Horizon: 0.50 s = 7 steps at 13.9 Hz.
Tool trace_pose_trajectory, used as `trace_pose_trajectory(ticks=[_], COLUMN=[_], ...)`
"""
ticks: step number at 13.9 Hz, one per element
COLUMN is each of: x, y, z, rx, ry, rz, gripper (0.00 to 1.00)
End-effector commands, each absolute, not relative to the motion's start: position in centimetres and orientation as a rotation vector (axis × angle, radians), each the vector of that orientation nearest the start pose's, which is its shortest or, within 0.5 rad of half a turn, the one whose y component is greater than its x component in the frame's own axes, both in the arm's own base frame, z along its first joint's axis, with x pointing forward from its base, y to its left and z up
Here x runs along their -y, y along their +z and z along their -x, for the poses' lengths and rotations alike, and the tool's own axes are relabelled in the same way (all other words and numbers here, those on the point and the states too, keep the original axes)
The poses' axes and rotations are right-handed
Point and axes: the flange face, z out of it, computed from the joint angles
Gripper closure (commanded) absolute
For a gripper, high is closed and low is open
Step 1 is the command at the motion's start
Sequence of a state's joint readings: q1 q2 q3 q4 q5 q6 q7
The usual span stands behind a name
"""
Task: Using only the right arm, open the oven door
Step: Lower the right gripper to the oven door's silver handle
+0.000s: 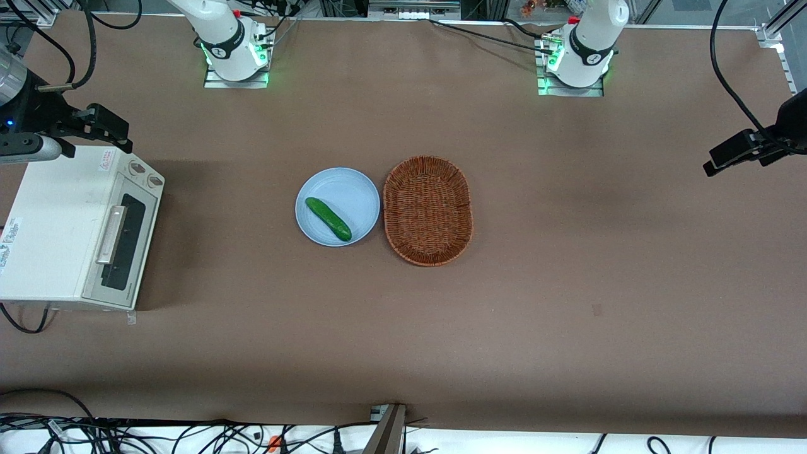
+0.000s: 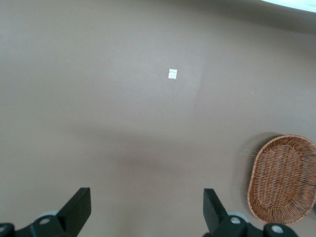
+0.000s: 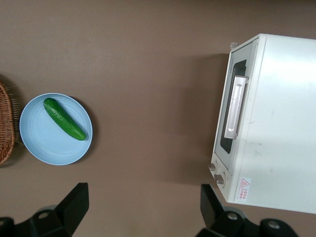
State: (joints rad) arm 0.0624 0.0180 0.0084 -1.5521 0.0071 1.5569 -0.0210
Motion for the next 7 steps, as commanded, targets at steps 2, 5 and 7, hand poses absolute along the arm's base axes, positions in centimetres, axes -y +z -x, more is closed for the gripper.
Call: trace_pose_trajectory(ticks=[2, 5, 7], x=[-3.6, -3.2, -3.0], y=[59.6, 57.0, 55.4], z=[-55.4, -56.4, -57.2], rx=[0.154, 0.174, 0.208], ry=[0.079, 0.063, 0.054], rz=[3.139, 3.160, 3.168], gripper=[0.00, 0.03, 0.32])
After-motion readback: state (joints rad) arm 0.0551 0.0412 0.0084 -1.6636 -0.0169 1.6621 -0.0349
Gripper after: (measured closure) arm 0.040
